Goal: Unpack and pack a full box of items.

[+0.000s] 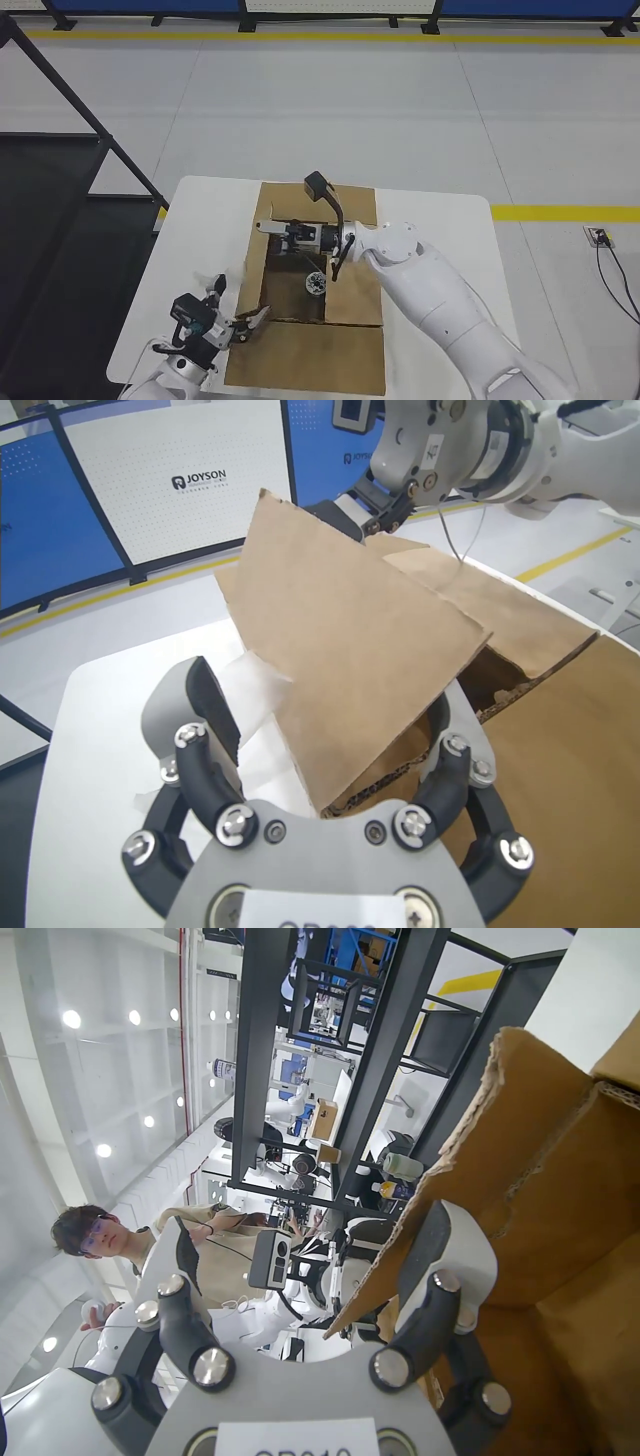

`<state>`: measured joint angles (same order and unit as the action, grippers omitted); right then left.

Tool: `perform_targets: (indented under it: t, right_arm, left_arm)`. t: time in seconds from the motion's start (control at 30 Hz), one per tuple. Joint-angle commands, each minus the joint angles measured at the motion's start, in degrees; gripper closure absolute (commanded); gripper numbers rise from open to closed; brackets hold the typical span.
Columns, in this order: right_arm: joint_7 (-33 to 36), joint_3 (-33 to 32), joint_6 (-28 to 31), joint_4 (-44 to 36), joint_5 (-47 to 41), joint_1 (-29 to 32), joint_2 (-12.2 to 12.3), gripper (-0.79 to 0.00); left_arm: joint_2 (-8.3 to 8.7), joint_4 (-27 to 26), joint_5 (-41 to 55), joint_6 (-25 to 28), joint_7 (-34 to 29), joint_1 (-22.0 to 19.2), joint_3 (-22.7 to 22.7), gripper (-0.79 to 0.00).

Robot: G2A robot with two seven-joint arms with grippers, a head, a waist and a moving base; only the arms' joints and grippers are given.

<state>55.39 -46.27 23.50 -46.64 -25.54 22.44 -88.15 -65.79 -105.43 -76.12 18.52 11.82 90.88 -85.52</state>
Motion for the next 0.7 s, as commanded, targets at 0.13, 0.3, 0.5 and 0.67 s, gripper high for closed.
perform_targets:
  t: [0.13,0.3,0.5,0.67]
  right_arm:
    - [0.6,-0.5,1.2,0.9,-0.5,-0.4,-0.4,-0.785]
    - [1.0,-0.9,1.5,1.6,-0.4,-0.4,-0.6,-0.785]
    - [1.7,-1.3,1.8,1.6,-0.1,-0.2,-0.7,-0.785]
    - [1.7,-1.4,1.6,1.3,0.4,-0.1,-0.9,-0.785]
  left_arm:
    - [-0.04,-0.7,1.7,-0.5,1.5,1.3,-1.2,-0.785]
    - [0.02,-0.8,1.9,-0.6,2.0,2.2,-2.4,-0.785]
    - [0.02,0.3,3.5,-1.4,2.3,2.8,-4.1,-0.785]
    - [-0.02,0.1,4.6,-1.7,3.2,3.5,-5.3,-0.785]
